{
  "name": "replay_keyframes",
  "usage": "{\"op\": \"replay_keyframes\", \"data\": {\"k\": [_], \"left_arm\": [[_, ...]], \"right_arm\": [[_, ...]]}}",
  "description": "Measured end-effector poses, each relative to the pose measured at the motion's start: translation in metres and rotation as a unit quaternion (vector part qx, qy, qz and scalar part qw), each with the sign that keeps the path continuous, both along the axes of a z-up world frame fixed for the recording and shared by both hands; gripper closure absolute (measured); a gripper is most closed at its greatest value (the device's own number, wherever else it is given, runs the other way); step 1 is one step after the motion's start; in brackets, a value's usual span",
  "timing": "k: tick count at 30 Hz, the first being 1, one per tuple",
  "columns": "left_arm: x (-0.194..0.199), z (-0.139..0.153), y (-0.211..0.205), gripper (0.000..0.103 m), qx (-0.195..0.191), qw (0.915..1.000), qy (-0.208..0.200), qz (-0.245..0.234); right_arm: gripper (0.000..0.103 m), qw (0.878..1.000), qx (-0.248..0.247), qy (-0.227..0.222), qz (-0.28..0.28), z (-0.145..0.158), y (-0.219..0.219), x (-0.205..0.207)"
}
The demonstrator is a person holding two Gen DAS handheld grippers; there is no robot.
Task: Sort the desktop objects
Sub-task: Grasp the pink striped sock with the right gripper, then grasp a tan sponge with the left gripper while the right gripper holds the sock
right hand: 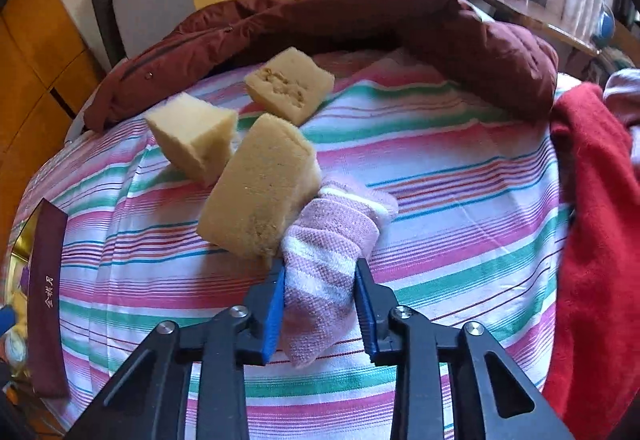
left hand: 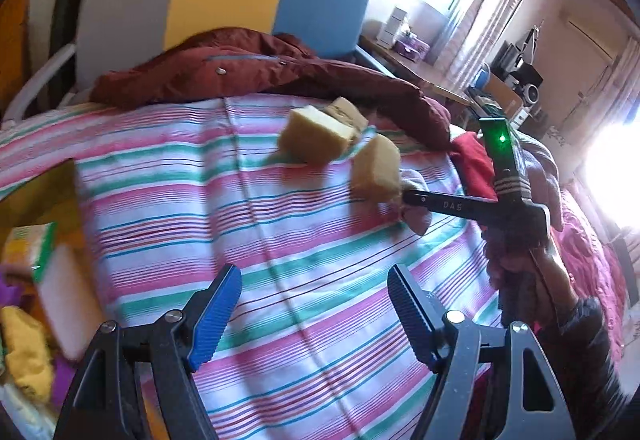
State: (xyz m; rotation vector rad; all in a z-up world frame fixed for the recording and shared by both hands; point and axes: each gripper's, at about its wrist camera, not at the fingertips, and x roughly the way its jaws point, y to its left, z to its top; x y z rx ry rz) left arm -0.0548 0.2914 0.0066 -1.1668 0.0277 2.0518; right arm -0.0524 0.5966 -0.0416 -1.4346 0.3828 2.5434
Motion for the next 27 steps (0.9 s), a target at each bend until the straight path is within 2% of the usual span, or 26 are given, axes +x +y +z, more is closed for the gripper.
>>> {"op": "replay_keyframes", "data": {"k": [6, 12, 17, 23, 27], "left_arm": [[-0.01, -0.001, 0.043, 0.034, 0.02, 0.9992, -0.024, -0.024], [-0.018, -0.011, 0.092, 0.036, 0.02, 0.9977, -0.038, -0.053], [-0.025, -0.025, 0.127, 0.036, 0.006, 0.9966, -0.047, -0.066], [-0.03, -0.036, 0.167, 0.036, 0.001, 0.9949, -0.063, -0.079], [-0.033, -0.041, 0.19, 0.036, -0.003, 0.9949, -0.067, -0.075]], "right_arm": [[0.071, 0.999, 0.016, -0.016, -0.037, 0.003, 0.015, 0.012], [0.071, 0.996, 0.02, -0.035, -0.079, 0.002, 0.033, 0.02], [0.071, 0.993, 0.024, -0.058, -0.103, -0.006, 0.046, 0.022], [0.071, 0.988, 0.006, -0.06, -0.141, -0.007, 0.066, 0.031], [0.071, 0.987, 0.006, -0.061, -0.146, -0.008, 0.068, 0.032]]}}
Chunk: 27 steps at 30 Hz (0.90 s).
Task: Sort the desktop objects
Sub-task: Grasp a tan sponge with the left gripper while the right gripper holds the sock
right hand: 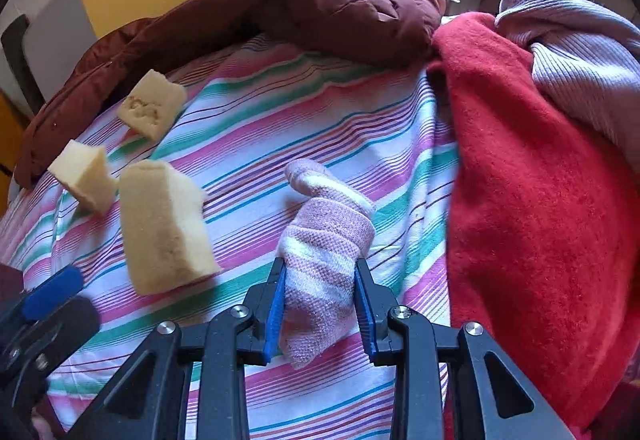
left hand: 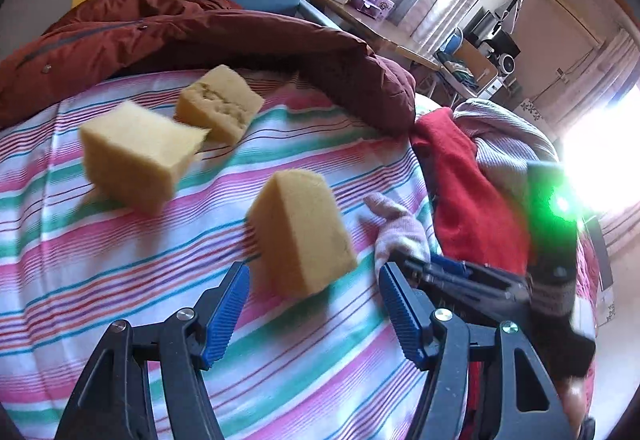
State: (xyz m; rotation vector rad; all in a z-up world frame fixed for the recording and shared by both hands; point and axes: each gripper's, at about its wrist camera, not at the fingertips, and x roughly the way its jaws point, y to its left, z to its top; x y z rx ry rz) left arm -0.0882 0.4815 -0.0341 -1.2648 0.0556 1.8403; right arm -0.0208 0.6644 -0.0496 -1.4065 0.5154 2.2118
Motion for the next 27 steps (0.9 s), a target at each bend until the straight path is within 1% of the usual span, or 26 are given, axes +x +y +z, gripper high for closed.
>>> {"op": "replay_keyframes", "data": {"k": [8, 16, 19, 21, 27], "left_arm": [[-0.013, -0.007, 0.021, 0.036, -0.013, 0.9997, -0.002, 0.02], [-0.019, -0.023, 0.041, 0.036, -0.051, 0.9984, 0.008, 0.022], [-0.016, -0.026, 0.045, 0.035, -0.059, 0.9979, 0.02, 0.018], [-0.013, -0.027, 0.046, 0.036, -0.069, 0.9967, 0.039, 0.018], [-0.008, -0.025, 0.047, 0.038, -0.077, 0.9936, 0.08, 0.018]], "right_arm": [[0.071, 1.0, -0.012, 0.002, -0.01, -0.001, 0.006, 0.002], [0.068, 1.0, -0.01, -0.001, -0.014, -0.003, 0.006, 0.0], [0.068, 1.0, -0.006, -0.004, -0.012, -0.004, 0.005, -0.002], [0.068, 1.0, -0.006, -0.004, -0.012, -0.004, 0.005, -0.001], [0.067, 1.0, -0.002, -0.009, -0.009, -0.005, 0.004, -0.002]]}}
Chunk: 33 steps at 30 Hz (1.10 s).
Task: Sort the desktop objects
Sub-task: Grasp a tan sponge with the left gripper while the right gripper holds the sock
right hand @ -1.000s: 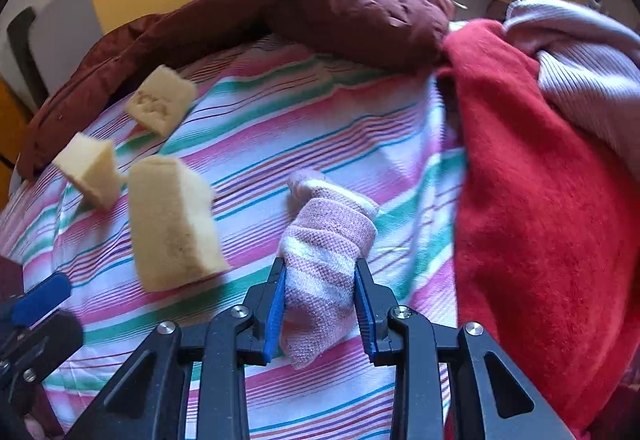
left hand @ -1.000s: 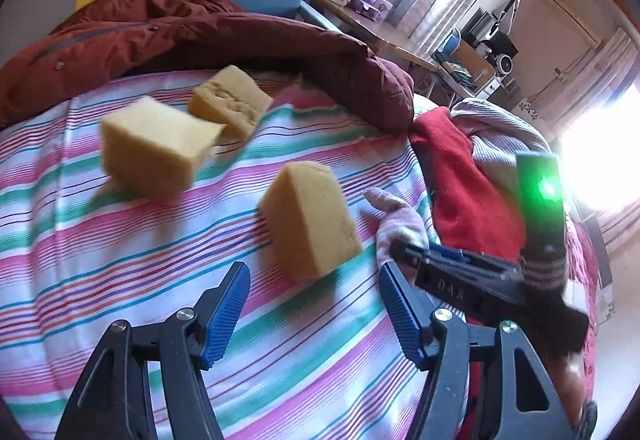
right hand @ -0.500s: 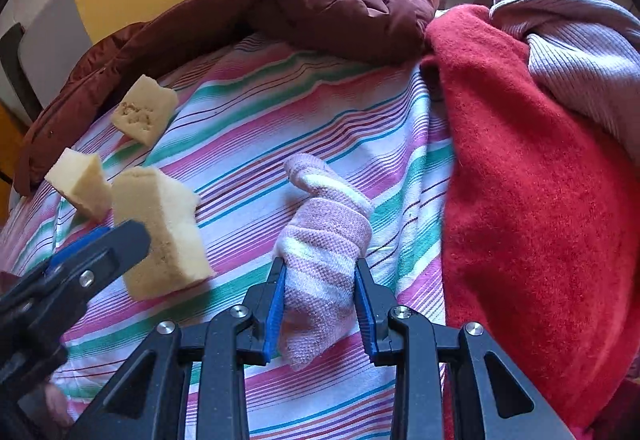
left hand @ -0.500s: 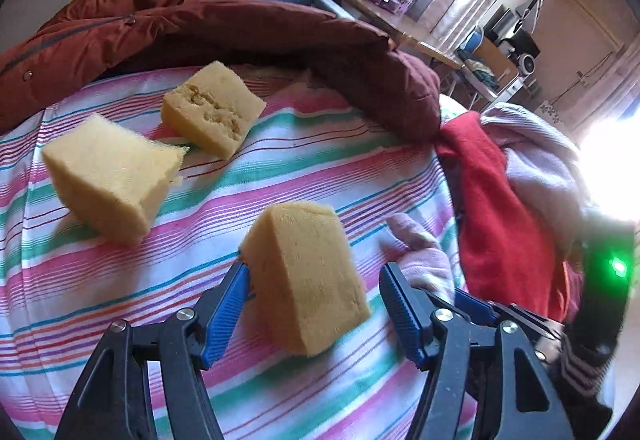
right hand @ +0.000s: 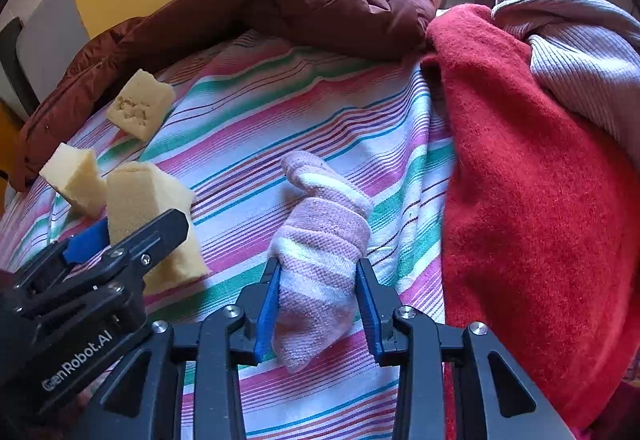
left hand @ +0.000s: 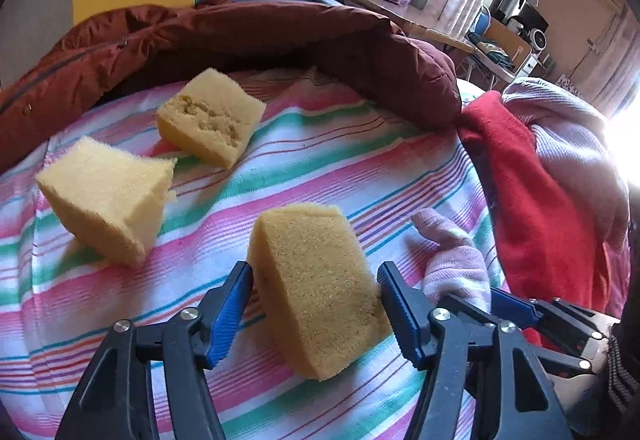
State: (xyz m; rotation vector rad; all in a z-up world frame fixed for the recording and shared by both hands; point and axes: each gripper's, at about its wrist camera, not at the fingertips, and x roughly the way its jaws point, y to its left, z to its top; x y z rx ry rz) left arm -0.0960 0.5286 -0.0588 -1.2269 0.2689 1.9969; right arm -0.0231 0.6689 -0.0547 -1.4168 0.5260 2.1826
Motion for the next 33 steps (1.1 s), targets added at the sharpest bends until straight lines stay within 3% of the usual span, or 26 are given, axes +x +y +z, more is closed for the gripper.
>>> {"op": "replay_keyframes", "data": {"k": [3, 7, 18, 33], "left_arm": [[0.001, 0.0, 0.002, 0.042, -0.006, 0.9999, 0.012, -0.004], [-0.005, -0.007, 0.001, 0.042, -0.005, 0.9999, -0.014, 0.003], [-0.002, -0.008, -0.005, 0.044, 0.011, 0.9998, -0.016, 0.011], [0.007, -0.002, -0.028, 0.051, 0.047, 0.9987, -0.005, 0.02]], "right_arm": [[0.066, 1.0, 0.003, -0.004, 0.0, -0.002, -0.001, -0.001], [0.062, 1.0, 0.007, -0.013, 0.002, -0.005, -0.002, -0.003], [0.057, 1.0, 0.013, -0.022, 0.007, -0.006, -0.004, -0.003], [0.057, 0.998, 0.026, -0.036, 0.037, -0.011, -0.014, -0.01]]}}
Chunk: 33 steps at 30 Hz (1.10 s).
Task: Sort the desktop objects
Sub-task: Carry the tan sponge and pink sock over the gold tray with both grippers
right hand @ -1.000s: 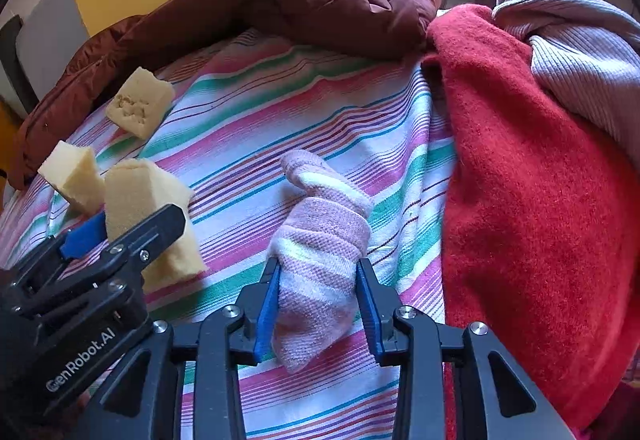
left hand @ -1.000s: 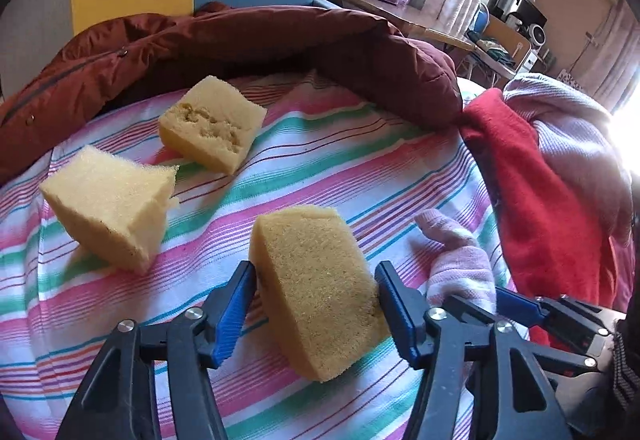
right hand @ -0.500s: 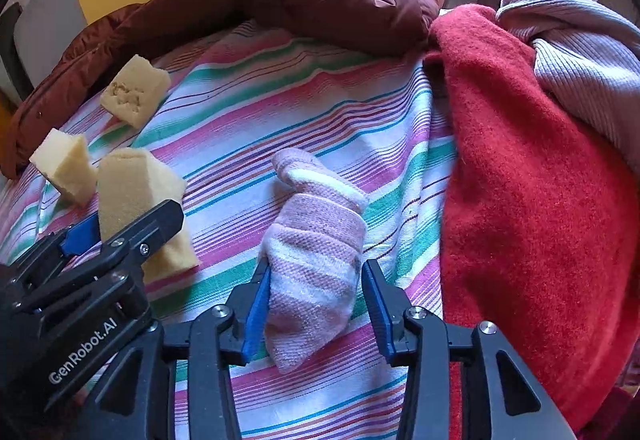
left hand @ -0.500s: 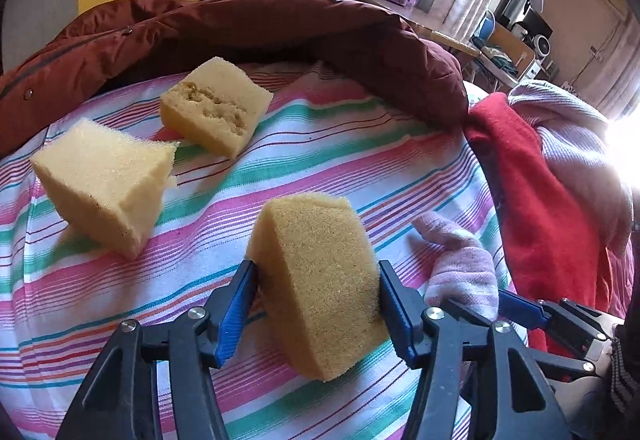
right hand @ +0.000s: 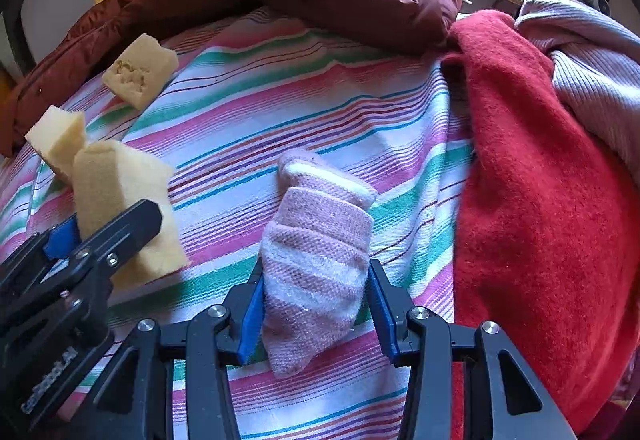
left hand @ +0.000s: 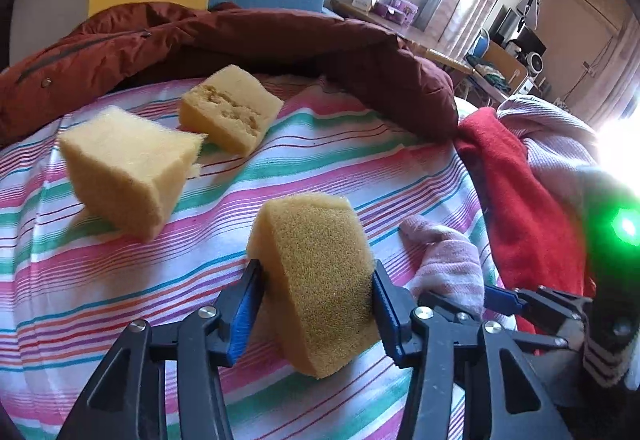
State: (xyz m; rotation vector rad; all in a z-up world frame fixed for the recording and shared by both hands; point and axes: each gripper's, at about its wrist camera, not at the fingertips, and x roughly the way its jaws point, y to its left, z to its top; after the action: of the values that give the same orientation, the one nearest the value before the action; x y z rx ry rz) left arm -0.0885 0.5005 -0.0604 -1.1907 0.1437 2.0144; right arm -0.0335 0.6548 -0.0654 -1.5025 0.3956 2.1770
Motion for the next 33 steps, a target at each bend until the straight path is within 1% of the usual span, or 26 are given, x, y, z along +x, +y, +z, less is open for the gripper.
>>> {"op": "replay_keyframes", "data": {"k": [3, 6, 14, 18, 19, 25, 28, 33], "left_arm": [[0.009, 0.009, -0.013, 0.051, 0.003, 0.9996, 0.029, 0.006], [0.014, 0.017, -0.026, 0.051, 0.007, 0.9989, 0.044, 0.013], [0.018, 0.026, -0.057, 0.051, 0.0, 0.9976, 0.06, 0.035], [0.02, 0.027, -0.08, 0.051, -0.006, 0.9965, 0.067, 0.049], [0.021, 0.027, -0.085, 0.051, -0.008, 0.9962, 0.069, 0.052], [0.021, 0.022, -0.116, 0.051, -0.023, 0.9949, 0.065, 0.074], [0.02, 0.017, -0.128, 0.051, -0.032, 0.994, 0.065, 0.082], [0.023, 0.014, -0.145, 0.051, -0.041, 0.9928, 0.063, 0.093]], "right_arm": [[0.058, 1.0, 0.002, 0.0, 0.004, 0.0, -0.002, -0.001], [0.059, 1.0, 0.005, 0.002, 0.009, 0.001, -0.005, -0.002], [0.062, 0.999, 0.018, 0.003, 0.035, 0.003, -0.024, -0.006], [0.063, 0.999, 0.01, 0.014, 0.047, 0.004, -0.03, -0.01], [0.063, 0.998, 0.007, 0.017, 0.052, 0.006, -0.03, -0.002], [0.063, 0.993, 0.001, 0.03, 0.111, 0.007, -0.055, -0.007], [0.063, 0.99, -0.01, 0.039, 0.134, 0.005, -0.057, -0.005], [0.063, 0.978, -0.047, 0.067, 0.192, 0.012, -0.082, -0.005]]}}
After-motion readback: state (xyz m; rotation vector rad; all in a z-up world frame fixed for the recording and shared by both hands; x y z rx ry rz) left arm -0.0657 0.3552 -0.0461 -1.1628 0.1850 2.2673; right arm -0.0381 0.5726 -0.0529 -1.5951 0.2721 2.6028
